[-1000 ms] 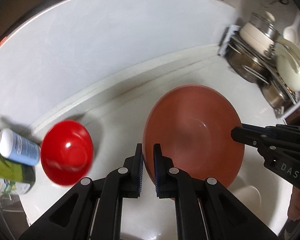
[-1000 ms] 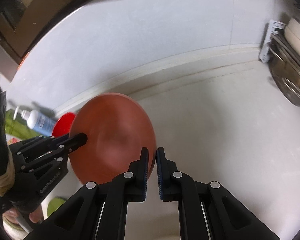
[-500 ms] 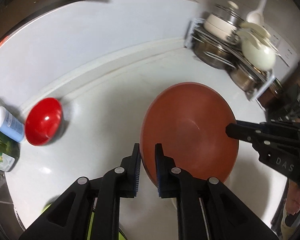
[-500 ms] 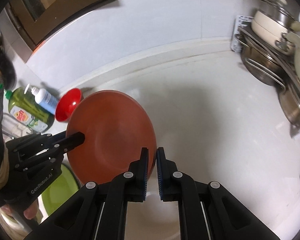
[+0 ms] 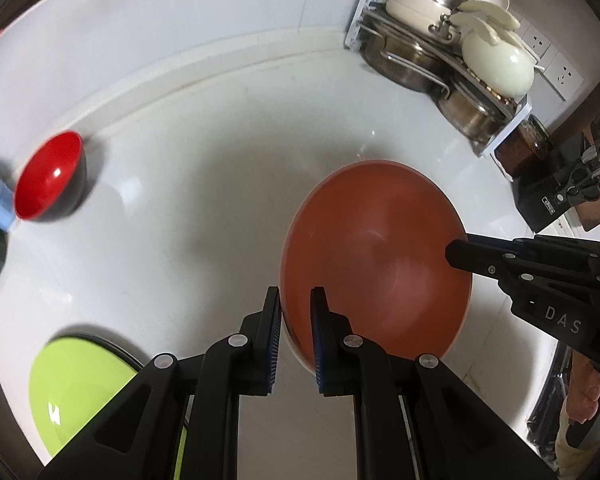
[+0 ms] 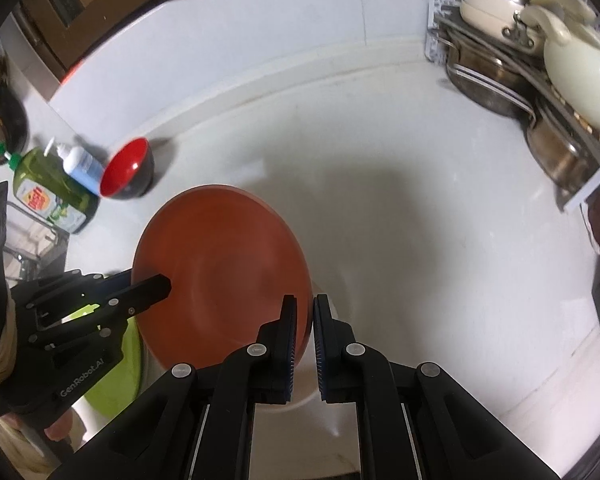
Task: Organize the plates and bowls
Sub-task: 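Carry the pink bowl with both grippers over the white bowl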
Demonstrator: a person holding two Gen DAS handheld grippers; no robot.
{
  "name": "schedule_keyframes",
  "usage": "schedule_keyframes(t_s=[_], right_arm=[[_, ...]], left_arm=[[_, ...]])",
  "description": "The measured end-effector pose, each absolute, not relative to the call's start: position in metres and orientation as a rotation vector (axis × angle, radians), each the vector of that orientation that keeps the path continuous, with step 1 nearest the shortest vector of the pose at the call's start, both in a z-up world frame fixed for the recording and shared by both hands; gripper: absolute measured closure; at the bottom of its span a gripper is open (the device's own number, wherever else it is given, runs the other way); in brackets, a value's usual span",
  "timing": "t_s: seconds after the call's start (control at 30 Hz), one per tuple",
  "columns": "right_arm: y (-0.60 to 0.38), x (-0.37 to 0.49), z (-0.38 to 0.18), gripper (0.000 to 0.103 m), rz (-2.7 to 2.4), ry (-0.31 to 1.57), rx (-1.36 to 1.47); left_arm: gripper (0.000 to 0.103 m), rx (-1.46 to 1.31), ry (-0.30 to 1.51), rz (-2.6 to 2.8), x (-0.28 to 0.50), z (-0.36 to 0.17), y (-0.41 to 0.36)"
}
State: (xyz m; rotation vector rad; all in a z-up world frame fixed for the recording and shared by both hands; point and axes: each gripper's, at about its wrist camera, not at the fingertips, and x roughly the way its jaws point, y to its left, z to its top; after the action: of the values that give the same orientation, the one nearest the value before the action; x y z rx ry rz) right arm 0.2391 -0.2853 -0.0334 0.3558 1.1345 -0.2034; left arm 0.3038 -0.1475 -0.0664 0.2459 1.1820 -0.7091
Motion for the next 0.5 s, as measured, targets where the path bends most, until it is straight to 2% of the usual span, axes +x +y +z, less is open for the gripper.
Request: schedule_keyframes(t_s=[0.5], right_arm=[[-0.290, 0.228, -0.066, 0.093, -0.186, 1.221, 0.387]], left_arm=[[0.089, 0.242, 1.271, -0.682, 0.297, -0.095, -0.148]])
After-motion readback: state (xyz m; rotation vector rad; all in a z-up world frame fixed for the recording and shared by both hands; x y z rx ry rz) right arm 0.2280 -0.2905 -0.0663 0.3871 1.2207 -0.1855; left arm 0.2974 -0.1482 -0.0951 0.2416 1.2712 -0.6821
